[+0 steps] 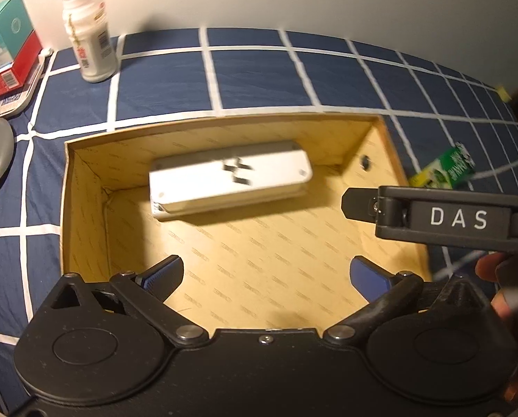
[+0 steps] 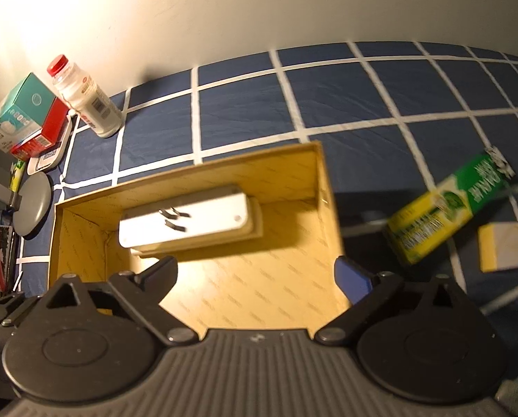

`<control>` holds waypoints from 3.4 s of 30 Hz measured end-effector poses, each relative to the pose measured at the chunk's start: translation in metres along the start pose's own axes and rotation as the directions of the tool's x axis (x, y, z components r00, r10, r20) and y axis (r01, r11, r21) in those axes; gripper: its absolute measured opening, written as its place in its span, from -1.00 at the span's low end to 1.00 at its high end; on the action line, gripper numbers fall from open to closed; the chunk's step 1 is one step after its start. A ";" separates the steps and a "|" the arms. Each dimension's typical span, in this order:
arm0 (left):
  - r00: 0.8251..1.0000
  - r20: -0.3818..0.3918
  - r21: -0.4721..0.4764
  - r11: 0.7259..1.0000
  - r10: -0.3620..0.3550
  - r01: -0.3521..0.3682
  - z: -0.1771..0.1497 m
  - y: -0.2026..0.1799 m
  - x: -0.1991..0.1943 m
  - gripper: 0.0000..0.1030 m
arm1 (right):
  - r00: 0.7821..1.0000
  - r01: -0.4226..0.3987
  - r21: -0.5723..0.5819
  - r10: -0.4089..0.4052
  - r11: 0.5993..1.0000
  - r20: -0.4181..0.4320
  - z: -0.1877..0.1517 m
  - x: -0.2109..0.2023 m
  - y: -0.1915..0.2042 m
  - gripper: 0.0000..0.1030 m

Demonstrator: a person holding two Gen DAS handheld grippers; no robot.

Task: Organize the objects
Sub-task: 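Move the right tool out of the box toward the white GREE remote, then close the right gripper on the white GREE remote, then lift the remote with the right gripper and carry it over the box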

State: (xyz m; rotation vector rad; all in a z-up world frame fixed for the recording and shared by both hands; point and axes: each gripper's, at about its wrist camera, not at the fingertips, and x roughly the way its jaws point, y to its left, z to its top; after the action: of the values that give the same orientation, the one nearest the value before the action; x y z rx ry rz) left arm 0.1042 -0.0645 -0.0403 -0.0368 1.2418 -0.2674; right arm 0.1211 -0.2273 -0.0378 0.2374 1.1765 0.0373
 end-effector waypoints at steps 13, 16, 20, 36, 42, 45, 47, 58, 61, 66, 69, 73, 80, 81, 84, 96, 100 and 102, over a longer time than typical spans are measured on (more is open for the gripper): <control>1.000 -0.018 0.117 0.993 -0.022 0.024 -0.052 -0.070 -0.014 1.00 | 0.998 0.055 0.098 -0.058 0.994 0.027 -0.058 -0.054 -0.058 1.00; 0.999 -0.028 0.139 0.990 -0.029 0.033 -0.063 -0.088 -0.013 1.00 | 0.997 0.069 0.118 -0.072 0.991 0.022 -0.071 -0.061 -0.075 1.00; 0.999 -0.042 0.157 0.987 -0.033 0.040 -0.076 -0.111 -0.009 1.00 | 0.996 0.085 0.143 -0.086 0.986 0.002 -0.088 -0.066 -0.100 1.00; 0.993 -0.114 0.182 0.982 -0.037 0.058 -0.117 -0.211 0.027 1.00 | 0.992 0.121 0.196 -0.109 0.973 -0.070 -0.133 -0.075 -0.209 1.00; 0.987 -0.157 0.185 0.981 -0.037 0.066 -0.136 -0.249 0.046 1.00 | 0.988 0.133 0.210 -0.113 0.969 -0.108 -0.151 -0.071 -0.252 1.00; 0.984 -0.173 0.192 0.979 -0.037 0.071 -0.144 -0.267 0.055 1.00 | 0.986 0.137 0.217 -0.113 0.967 -0.120 -0.159 -0.071 -0.271 1.00; 0.982 -0.182 0.192 0.978 -0.042 0.077 -0.147 -0.278 0.061 1.00 | 0.986 0.139 0.226 -0.113 0.964 -0.124 -0.164 -0.071 -0.285 1.00; 0.970 -0.236 0.228 0.967 -0.058 0.113 -0.160 -0.337 0.094 1.00 | 0.979 0.167 0.304 -0.121 0.938 -0.164 -0.190 -0.065 -0.359 1.00; 0.965 -0.254 0.249 0.960 -0.062 0.127 -0.163 -0.352 0.104 1.00 | 0.978 0.167 0.327 -0.113 0.930 -0.176 -0.197 -0.063 -0.375 1.00; 0.958 -0.277 0.276 0.950 -0.068 0.147 -0.166 -0.372 0.119 0.99 | 0.975 0.174 0.355 -0.109 0.918 -0.196 -0.205 -0.056 -0.396 0.99; 0.955 -0.289 0.287 0.946 -0.066 0.153 -0.168 -0.381 0.127 0.99 | 0.972 0.180 0.361 -0.108 0.915 -0.211 -0.208 -0.052 -0.403 0.98; 0.951 -0.302 0.290 0.943 -0.072 0.163 -0.170 -0.389 0.134 0.99 | 0.969 0.184 0.367 -0.104 0.912 -0.226 -0.210 -0.046 -0.410 0.95; 0.946 -0.315 0.290 0.941 -0.079 0.175 -0.172 -0.397 0.144 0.99 | 0.967 0.169 0.384 -0.078 0.908 -0.241 -0.214 -0.037 -0.418 0.94; 0.945 -0.318 0.291 0.941 -0.077 0.175 -0.172 -0.397 0.145 0.99 | 0.967 0.167 0.386 -0.075 0.907 -0.243 -0.215 -0.035 -0.419 0.94; 0.944 -0.321 0.291 0.940 -0.078 0.177 -0.173 -0.399 0.147 0.95 | 0.969 0.151 0.398 -0.056 0.905 -0.239 -0.217 -0.033 -0.420 0.90; 0.941 -0.326 0.270 0.945 -0.093 0.187 -0.175 -0.404 0.157 0.67 | 0.971 0.131 0.355 -0.047 0.926 -0.235 -0.214 -0.027 -0.418 0.62; 0.943 -0.318 0.277 0.943 -0.093 0.186 -0.173 -0.407 0.159 0.63 | 0.972 0.124 0.350 -0.043 0.929 -0.230 -0.211 -0.027 -0.417 0.60; 0.943 -0.320 0.276 0.944 -0.088 0.182 -0.173 -0.408 0.160 0.60 | 0.973 0.125 0.339 -0.048 0.932 -0.227 -0.209 -0.026 -0.415 0.59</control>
State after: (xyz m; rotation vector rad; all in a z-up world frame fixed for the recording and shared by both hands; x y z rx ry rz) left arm -0.0843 -0.4741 -0.1747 0.1904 1.4944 -0.6011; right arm -0.1202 -0.6011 -0.1740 0.5071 1.4070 -0.2336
